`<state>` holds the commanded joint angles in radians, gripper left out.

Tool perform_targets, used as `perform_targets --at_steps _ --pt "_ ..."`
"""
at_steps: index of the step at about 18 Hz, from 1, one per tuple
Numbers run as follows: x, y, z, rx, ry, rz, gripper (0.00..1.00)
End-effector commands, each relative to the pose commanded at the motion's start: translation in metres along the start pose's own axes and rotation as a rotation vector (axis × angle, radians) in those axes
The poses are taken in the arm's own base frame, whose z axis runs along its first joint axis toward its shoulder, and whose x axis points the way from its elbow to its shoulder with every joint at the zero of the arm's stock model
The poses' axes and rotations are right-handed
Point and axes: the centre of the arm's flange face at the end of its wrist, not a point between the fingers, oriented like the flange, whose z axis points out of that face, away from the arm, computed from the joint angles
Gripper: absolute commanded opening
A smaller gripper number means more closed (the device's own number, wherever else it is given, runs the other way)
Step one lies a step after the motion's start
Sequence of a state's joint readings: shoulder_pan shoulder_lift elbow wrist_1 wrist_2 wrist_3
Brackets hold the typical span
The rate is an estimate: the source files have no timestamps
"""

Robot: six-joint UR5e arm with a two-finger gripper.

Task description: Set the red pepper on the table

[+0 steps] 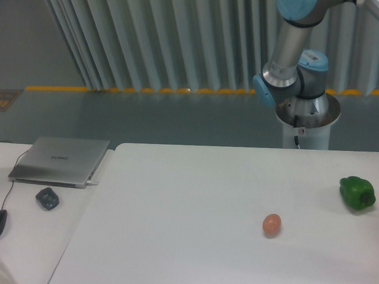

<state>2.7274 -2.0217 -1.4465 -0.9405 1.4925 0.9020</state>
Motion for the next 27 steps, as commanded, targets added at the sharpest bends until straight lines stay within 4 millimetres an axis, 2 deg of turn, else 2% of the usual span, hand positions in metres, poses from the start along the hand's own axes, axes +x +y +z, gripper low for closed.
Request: perform_targets --at_steps 5,10,15,19,27 --pt "-0.003 0.001 0.024 -0.009 0.008 -0.004 1.0" --pt "-0.017 0.008 0.05 -0.006 -0.006 -0.027 1.0" --pt "-0.022 0.012 0.059 -0.012 0.0 -0.058 1.0" --pt "-0.022 0.015 0.076 -0.024 0.015 -0.072 1.0" --pt "-0.022 0.015 0.085 -0.031 0.024 -0.071 1.0"
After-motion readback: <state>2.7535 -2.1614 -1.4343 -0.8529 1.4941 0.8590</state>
